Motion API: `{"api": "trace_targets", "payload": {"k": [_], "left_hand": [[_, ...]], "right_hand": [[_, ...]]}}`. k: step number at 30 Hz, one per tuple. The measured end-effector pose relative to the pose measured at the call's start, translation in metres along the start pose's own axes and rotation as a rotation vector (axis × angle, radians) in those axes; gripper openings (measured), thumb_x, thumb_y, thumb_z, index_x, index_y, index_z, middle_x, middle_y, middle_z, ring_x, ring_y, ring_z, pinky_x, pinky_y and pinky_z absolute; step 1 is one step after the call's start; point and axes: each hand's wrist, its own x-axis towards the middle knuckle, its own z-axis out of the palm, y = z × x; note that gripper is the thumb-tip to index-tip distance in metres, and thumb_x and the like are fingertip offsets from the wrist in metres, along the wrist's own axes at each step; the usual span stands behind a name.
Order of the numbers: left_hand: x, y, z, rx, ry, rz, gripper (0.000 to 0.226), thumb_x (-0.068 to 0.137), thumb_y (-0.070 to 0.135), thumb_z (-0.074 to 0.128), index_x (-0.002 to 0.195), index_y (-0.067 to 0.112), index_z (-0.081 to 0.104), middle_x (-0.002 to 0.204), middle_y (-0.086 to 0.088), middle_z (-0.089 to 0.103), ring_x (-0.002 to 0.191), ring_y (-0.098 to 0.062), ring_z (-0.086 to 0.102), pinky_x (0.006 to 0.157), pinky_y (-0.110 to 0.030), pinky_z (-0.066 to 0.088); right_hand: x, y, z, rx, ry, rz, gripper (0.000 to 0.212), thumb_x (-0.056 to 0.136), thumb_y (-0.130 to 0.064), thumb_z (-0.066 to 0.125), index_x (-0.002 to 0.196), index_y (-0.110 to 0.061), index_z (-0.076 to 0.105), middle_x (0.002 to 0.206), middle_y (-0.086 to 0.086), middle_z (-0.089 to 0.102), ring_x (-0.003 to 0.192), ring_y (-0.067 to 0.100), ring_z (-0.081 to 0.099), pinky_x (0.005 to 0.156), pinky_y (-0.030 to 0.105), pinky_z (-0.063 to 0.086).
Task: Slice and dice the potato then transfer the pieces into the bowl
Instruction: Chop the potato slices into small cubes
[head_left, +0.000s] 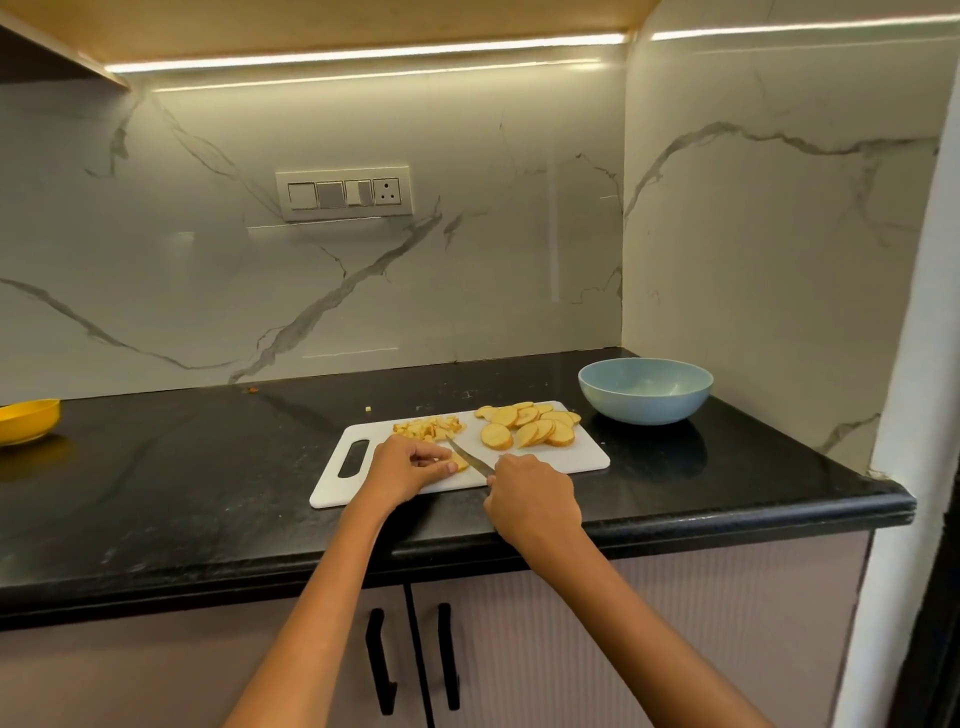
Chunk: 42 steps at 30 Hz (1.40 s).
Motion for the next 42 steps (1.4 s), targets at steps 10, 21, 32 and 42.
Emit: {"api": "trace_targets", "payload": {"k": [10, 21, 32, 42], "left_hand": [[0.001, 0.006, 0.000, 0.091, 0.025, -0.004, 0.018, 0.079, 0.020, 0.074, 0.096, 0.014, 0.074, 0.084, -0.001, 0.066, 0.068, -0.004, 0.049, 0.059, -0.013, 0.036], [-0.009, 0.003, 0.006, 0.014, 0.100, 0.011, 0.027, 0.080, 0.015, 0.072, 0.105, 0.007, 0.070, 0.106, -0.008, 0.069, 0.093, -0.014, 0.059, 0.082, -0.021, 0.043], [-0.010, 0.003, 0.004, 0.023, 0.175, 0.000, 0.020, 0.077, 0.013, 0.074, 0.096, 0.006, 0.074, 0.098, -0.008, 0.071, 0.085, -0.009, 0.058, 0.077, -0.019, 0.041], [-0.006, 0.001, 0.004, 0.062, 0.166, 0.000, 0.018, 0.077, 0.017, 0.075, 0.093, 0.008, 0.075, 0.091, -0.008, 0.072, 0.084, -0.013, 0.059, 0.067, -0.017, 0.042]], "right_hand": [[0.002, -0.012, -0.003, -0.136, 0.000, -0.089, 0.028, 0.098, -0.014, 0.045, 0.125, -0.010, 0.050, 0.117, 0.010, 0.058, 0.104, 0.023, 0.057, 0.081, 0.029, 0.042], [-0.005, -0.007, 0.001, -0.167, 0.036, -0.094, 0.024, 0.098, -0.012, 0.045, 0.119, -0.007, 0.053, 0.114, 0.010, 0.059, 0.100, 0.022, 0.060, 0.080, 0.029, 0.045], [-0.005, -0.004, 0.000, -0.009, -0.010, -0.033, 0.027, 0.097, -0.022, 0.046, 0.120, -0.009, 0.053, 0.110, 0.009, 0.059, 0.097, 0.021, 0.059, 0.075, 0.028, 0.043], [-0.005, -0.014, 0.001, -0.081, 0.012, -0.064, 0.028, 0.097, -0.019, 0.047, 0.123, -0.009, 0.052, 0.113, 0.009, 0.059, 0.099, 0.022, 0.059, 0.079, 0.029, 0.045]]}}
